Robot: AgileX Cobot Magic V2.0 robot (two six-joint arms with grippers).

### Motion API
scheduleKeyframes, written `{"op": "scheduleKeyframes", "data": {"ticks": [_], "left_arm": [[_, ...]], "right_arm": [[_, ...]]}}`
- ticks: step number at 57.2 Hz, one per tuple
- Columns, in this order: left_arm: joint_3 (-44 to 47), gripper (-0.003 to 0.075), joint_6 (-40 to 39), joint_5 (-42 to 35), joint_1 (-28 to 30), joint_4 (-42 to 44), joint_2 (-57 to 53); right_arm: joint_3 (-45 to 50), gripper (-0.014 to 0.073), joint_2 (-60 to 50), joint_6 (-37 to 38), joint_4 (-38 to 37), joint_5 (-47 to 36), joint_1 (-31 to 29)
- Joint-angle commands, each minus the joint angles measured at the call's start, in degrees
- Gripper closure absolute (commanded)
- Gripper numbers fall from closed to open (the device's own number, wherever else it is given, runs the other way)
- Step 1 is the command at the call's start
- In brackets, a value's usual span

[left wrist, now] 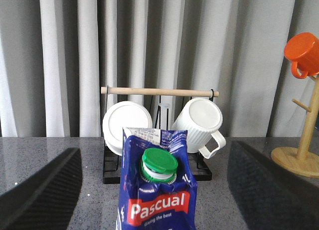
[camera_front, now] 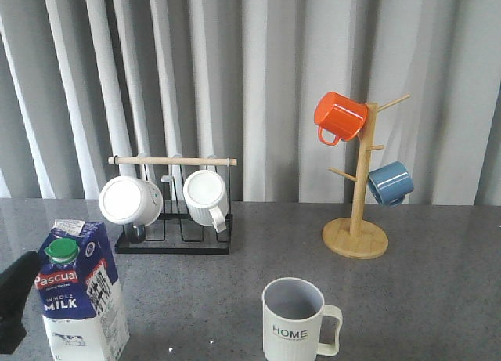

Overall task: Place milk next to cup
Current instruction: 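Close the left gripper around the top of the milk carton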

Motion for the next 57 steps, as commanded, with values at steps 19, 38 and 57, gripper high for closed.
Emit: {"op": "scheduleKeyframes", "data": {"ticks": [19, 38, 57], "left_arm": [[-0.5, 0.0156, -1.0, -11.1, -4.2, 1.2, 9.7], [-0.5, 0.0156, -0.9, -16.7, -4.3, -3.0, 14.6], [-3.0, 0.0156, -0.9, -18.4, -4.1, -3.0, 18.5]], "right_arm": [[-1.4, 0.0602, 0.0, -0.4, -0.3, -4.1, -0.5], [-1.4, 0.0602, 0.0, -0.4, -0.3, -4.1, -0.5], [-1.4, 0.0602, 0.0, -0.4, -0.3, -4.1, -0.5]]}}
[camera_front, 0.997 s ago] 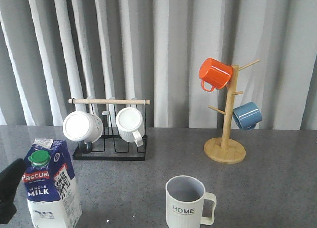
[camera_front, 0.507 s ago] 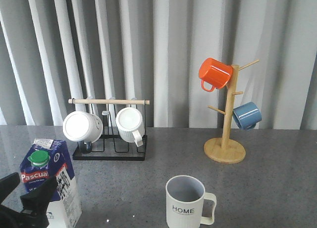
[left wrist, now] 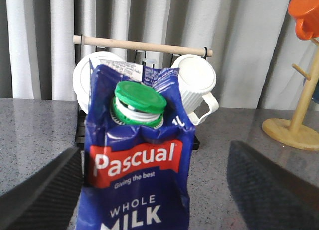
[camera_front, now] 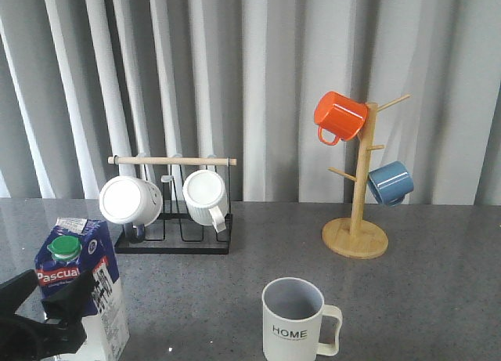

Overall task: Place milk next to cup
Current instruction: 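Close the left gripper around the top of the milk carton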

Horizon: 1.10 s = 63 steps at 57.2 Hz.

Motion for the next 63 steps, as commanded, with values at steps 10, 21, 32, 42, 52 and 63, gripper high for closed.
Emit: {"op": "scheduleKeyframes", "data": {"ticks": [10, 21, 32, 42, 52, 63], "left_arm": [[-3.4, 0.0156, -0.3, -5.3, -0.2, -0.6, 1.2], [-3.4, 0.0156, 0.8, -6.5, -0.1, -0.6, 1.2], [-4.5, 0.0156, 1.6, -6.8, -0.1, -1.4, 3.0], [-5.1, 0.0156, 1.6, -7.7, -0.1, -1.4, 4.9], [-5.1, 0.0161, 1.6, -8.1, -0.1, -1.4, 6.5], [-6.4, 0.0222, 1.5, -8.3, -0.1, -1.4, 8.9]], "right_arm": [[-1.4, 0.0602, 0.0, -0.4, -0.2, -4.1, -0.5], [-1.4, 0.0602, 0.0, -0.4, -0.2, -4.1, -0.5], [-1.4, 0.0602, 0.0, -0.4, -0.2, -4.1, -0.5], [-1.4, 0.0602, 0.0, -0.4, -0.2, -4.1, -0.5], [-1.4, 0.0602, 0.0, -0.4, -0.2, -4.1, -0.5], [-1.4, 0.0602, 0.0, -0.4, -0.2, -4.1, -0.5]]}}
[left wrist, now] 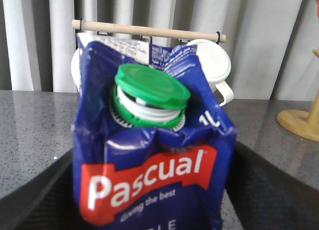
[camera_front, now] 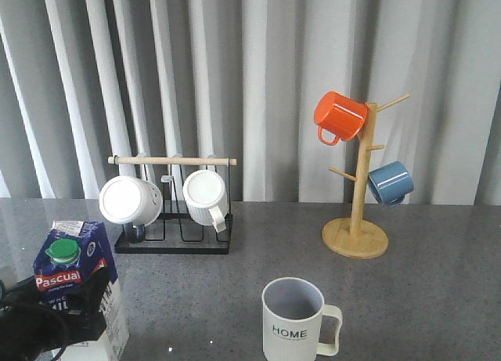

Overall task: Place milk next to cup
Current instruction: 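Close the left gripper around the top of the milk carton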

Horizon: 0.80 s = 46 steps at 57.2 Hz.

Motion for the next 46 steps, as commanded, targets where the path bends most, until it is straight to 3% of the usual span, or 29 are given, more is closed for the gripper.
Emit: {"op": "scheduleKeyframes", "data": {"ticks": [1, 26, 46], "left_arm": [[-2.5, 0.0233, -0.2, -4.7, -0.1, -0.4, -0.4], [-2.8, 0.058, -0.7, -4.3, -0.1, -3.4, -0.3], [-2.5, 0.0616, -0.7, -4.2, -0.1, -3.4, -0.3]], "right_arm": [[-1.4, 0.0602, 0.0, -0.4, -0.2, -4.1, -0.5], [-1.4, 0.0602, 0.0, -0.4, -0.2, -4.1, -0.5], [-1.4, 0.0602, 0.0, -0.4, -0.2, -4.1, -0.5]]}}
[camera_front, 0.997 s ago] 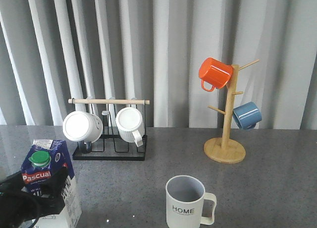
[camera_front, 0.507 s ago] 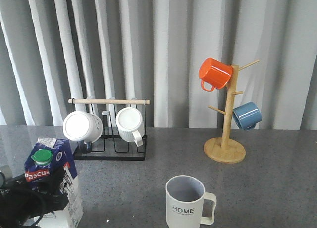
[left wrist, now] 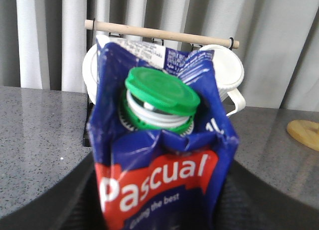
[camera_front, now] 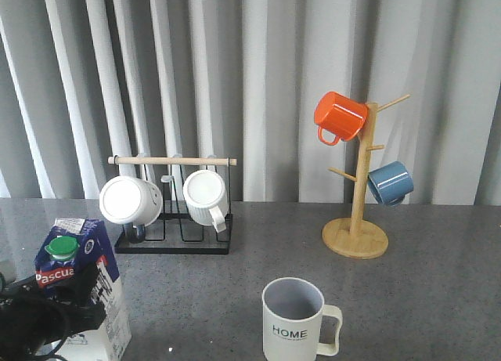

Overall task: Place milk next to cup
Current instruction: 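Close the left gripper around the top of the milk carton, then lift the milk carton with the left gripper and carry it toward the mug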

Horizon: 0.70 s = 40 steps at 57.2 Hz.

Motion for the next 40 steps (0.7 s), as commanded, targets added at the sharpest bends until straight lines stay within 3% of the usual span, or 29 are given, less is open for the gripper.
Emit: {"op": "scheduleKeyframes", "data": {"ticks": [1, 14, 23, 32, 35, 40], "left_arm": [[-1.4, 0.0616, -0.5, -4.3, -0.1, -0.6, -1.4], [-2.4, 0.0616, 5.0, -4.1, -0.1, -0.6, -2.1], [-4.4, 0.0616, -0.6, -2.2, -0.8, -0.5, -6.8], [-8.0, 0.0616, 0.4, 6.3, -0.7, -0.9, -13.7], [-9.4, 0.0616, 4.7, 10.7, -0.8, -5.4, -15.3], [-10.4, 0.0616, 14.8, 13.1, -1.6, -23.5, -16.7]], "right_arm": [[-1.4, 0.0602, 0.0, -0.4, -0.2, -4.1, -0.5], [-1.4, 0.0602, 0.0, -0.4, -0.2, -4.1, -0.5], [-1.4, 0.0602, 0.0, -0.4, -0.2, -4.1, -0.5], [-1.4, 0.0602, 0.0, -0.4, -0.2, -4.1, -0.5], [-1.4, 0.0602, 0.0, -0.4, -0.2, -4.1, -0.5], [-1.4, 0.0602, 0.0, -0.4, -0.2, -4.1, -0.5]]}}
